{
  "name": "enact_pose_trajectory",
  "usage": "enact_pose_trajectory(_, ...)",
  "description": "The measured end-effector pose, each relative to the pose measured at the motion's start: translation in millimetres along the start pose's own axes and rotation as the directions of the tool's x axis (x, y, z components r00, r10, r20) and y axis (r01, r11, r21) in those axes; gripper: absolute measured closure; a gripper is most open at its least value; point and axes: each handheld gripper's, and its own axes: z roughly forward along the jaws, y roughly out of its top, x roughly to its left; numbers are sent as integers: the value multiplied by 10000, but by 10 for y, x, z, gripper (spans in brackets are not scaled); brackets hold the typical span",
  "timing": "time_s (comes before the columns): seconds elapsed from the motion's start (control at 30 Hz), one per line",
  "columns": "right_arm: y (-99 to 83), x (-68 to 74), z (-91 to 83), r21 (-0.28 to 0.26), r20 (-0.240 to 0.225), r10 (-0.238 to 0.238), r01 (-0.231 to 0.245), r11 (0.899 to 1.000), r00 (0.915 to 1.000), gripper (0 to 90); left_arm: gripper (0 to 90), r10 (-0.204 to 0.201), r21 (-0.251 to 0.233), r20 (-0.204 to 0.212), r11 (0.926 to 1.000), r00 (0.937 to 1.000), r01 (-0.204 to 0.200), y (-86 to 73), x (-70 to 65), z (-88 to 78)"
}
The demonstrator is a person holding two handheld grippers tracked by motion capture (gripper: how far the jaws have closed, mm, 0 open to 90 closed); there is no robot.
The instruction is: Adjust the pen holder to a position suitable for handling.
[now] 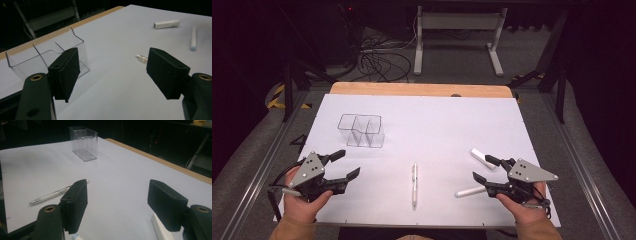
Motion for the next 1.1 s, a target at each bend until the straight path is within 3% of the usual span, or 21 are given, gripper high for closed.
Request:
enact_pose_trajectory(0.33,-9,-9,1,65,-59,44,-44,10000,10000,334,192,-264,242,152,9994,9995,261,125,112,100)
enact_pose_trajectory(0.63,-19,-2,16,95,-111,65,-64,9999,9999,332,165,-53,526,215,9986,9998,41,244,174,165)
enact_pose_trajectory(0.83,-20,-2,14,85,-124,70,-69,9999,9999,331,226,290,663,246,9973,9993,-306,283,195,179)
enact_pose_trajectory(1.0,-23,5,11,124,-147,119,-117,9999,9998,334,399,337,364,790,9987,9963,-367,280,230,177)
enact_pose_trajectory(1.1,-20,7,13,104,-151,61,-59,9999,9999,334,420,374,224,896,9990,9953,-396,284,260,184)
